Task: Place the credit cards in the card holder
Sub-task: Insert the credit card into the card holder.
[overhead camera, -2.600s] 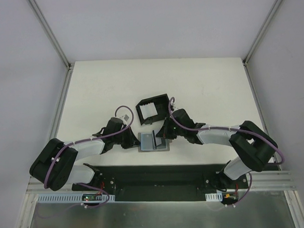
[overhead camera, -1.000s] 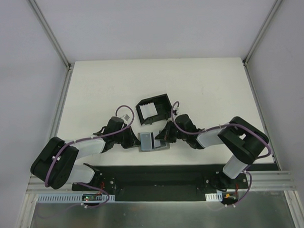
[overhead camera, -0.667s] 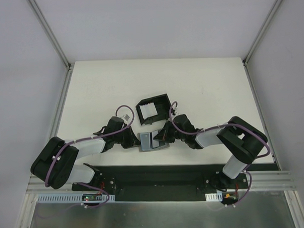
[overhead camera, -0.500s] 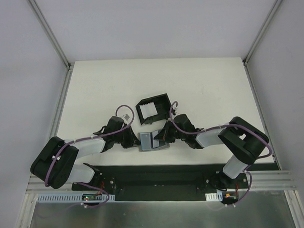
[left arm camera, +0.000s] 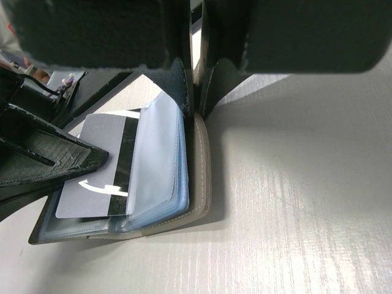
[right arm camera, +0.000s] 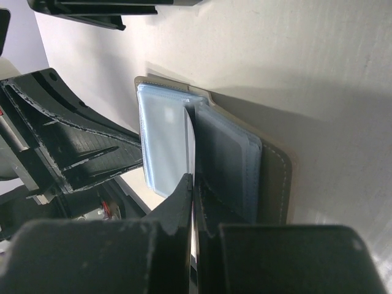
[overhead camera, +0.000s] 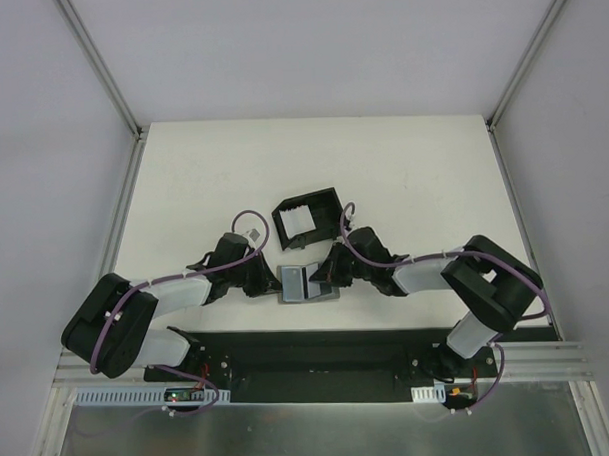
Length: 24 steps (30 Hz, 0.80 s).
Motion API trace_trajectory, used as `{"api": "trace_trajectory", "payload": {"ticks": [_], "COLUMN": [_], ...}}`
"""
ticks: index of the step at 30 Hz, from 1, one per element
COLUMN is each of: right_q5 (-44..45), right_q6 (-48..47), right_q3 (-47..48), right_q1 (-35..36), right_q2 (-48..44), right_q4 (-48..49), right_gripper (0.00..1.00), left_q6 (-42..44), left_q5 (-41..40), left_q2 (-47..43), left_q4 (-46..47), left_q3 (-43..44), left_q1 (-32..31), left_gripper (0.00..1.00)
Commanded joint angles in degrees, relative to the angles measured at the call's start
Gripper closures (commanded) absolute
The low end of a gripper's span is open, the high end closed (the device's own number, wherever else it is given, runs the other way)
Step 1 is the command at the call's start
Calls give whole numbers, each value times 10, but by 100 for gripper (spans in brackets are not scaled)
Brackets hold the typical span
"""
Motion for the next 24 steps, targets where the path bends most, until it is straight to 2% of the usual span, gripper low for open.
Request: {"api": "trace_trajectory", "payload": {"ticks": [1, 15, 17, 24], "right_q5": [-37, -7, 9, 109], "right_q6": [-13, 7, -3, -63], "right_q3": [18, 54, 68, 92], "right_q1": [7, 33, 41, 43], "right_q2": [25, 52, 43, -35], "right_q4": [-48, -48, -89, -255], "right_gripper": [100, 96, 94, 66], "left_q6": [39, 40, 40, 40], "left_q5": [-67, -60, -59, -55], "left_q2": [30, 33, 27, 2], "left_q4": [-97, -96, -97, -97], "left_q3": [-16, -14, -16, -28], "left_q1": [-1, -1, -1, -1], "left_gripper": [100, 100, 100, 100]}}
